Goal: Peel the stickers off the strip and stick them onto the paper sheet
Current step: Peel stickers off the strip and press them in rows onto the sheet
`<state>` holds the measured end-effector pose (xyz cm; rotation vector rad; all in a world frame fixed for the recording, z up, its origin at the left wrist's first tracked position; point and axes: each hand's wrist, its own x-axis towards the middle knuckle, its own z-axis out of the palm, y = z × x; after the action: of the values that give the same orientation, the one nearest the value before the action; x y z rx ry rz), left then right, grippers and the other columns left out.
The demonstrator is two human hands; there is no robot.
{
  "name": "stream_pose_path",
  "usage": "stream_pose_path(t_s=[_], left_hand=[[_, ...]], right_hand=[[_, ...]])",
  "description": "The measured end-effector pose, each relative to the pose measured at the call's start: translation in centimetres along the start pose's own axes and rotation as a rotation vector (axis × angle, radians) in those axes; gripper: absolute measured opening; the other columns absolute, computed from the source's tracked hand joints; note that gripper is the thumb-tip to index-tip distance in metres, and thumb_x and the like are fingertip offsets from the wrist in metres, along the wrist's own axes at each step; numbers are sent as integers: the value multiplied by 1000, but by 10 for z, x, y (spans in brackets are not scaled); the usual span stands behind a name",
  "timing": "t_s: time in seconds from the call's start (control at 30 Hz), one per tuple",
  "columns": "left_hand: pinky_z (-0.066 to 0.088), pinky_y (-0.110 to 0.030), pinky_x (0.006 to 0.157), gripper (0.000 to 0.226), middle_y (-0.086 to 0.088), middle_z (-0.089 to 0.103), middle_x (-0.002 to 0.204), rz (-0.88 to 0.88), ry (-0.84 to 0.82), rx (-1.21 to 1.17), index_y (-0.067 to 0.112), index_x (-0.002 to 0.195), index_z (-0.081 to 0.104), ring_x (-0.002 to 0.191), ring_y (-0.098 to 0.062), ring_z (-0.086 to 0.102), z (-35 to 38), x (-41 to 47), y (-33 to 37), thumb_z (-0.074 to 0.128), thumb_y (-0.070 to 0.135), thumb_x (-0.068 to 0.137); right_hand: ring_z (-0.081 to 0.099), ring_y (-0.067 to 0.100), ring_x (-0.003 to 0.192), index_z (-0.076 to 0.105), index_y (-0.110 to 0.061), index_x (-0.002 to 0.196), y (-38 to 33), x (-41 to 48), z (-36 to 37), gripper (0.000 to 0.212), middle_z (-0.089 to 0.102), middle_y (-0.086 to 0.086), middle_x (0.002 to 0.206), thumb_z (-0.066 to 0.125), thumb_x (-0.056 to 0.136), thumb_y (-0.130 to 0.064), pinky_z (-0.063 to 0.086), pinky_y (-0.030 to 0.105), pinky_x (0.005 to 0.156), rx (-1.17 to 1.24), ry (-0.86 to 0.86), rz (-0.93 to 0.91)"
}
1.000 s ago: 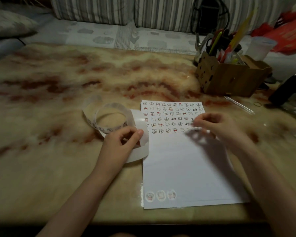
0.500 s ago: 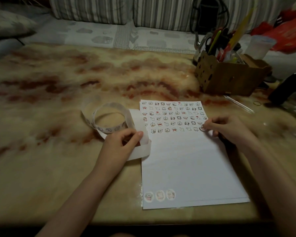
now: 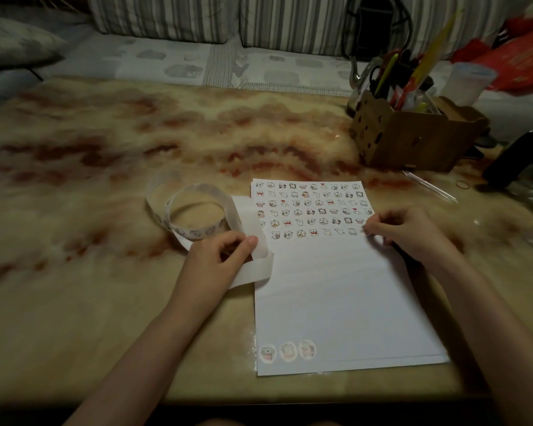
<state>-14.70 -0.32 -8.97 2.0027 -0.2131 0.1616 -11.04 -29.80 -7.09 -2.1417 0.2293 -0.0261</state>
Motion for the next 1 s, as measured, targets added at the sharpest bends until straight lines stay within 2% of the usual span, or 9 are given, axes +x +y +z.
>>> stream_pose_path(t_s=[0.27, 0.4, 0.53, 0.73, 0.8, 0.87, 1.0], left_hand=[[36, -11, 58, 27, 11, 61, 60, -6, -4, -6, 17, 64, 62, 58, 0, 53, 0, 0, -1, 60, 25, 90], [36, -11, 58, 26, 7, 62, 64, -3, -3, -6, 12, 67, 64, 58, 0, 53, 0, 0, -1, 60, 25, 90], [36, -11, 57, 26, 5, 63, 66, -3, -7, 9, 11, 69, 65, 59, 0, 53, 0, 0, -2, 60, 25, 90], [41, -21, 62, 23, -2, 67, 73, -13, -10, 8, 11, 77, 69, 69, -12, 58, 0, 0, -6, 61, 29, 89], [40, -23, 61, 24, -6, 66, 73, -10, -17, 3, 10, 78, 68, 68, -14, 57, 1, 1, -6, 61, 29, 89], [37, -20, 59, 24, -7, 64, 71, -9, -23, 0, 9, 76, 67, 62, -9, 52, 0, 1, -6, 61, 28, 90], [33, -18, 57, 25, -8, 61, 68, -17, -24, -1, 10, 72, 65, 59, -3, 46, 0, 0, -6, 61, 29, 89]], right_hand=[[42, 13, 49, 68, -11, 69, 5, 3, 4, 15, 68, 6, 69, 66, 82, -2, 34, 27, 54, -41, 46, -21], [41, 2, 41, 70, -8, 75, 9, 4, 7, 8, 64, -3, 61, 67, 82, -5, 33, 14, 45, -82, 82, -41], [43, -1, 39, 68, -13, 73, 11, 3, 9, 10, 61, -4, 59, 69, 82, -9, 31, 11, 43, -103, 120, -72], [43, 3, 46, 63, -21, 68, 12, 1, 12, 18, 56, -3, 58, 72, 80, -11, 34, 21, 50, -97, 136, -93], [44, 1, 43, 62, -21, 67, 12, 1, 13, 20, 55, -4, 57, 73, 80, -11, 33, 16, 48, -98, 145, -109], [44, 0, 43, 63, -20, 68, 13, 1, 12, 18, 54, -4, 57, 74, 79, -12, 31, 13, 46, -101, 154, -117], [41, 4, 49, 64, -20, 71, 18, 3, 11, 15, 50, -5, 58, 77, 77, -17, 30, 22, 52, -112, 155, -113]])
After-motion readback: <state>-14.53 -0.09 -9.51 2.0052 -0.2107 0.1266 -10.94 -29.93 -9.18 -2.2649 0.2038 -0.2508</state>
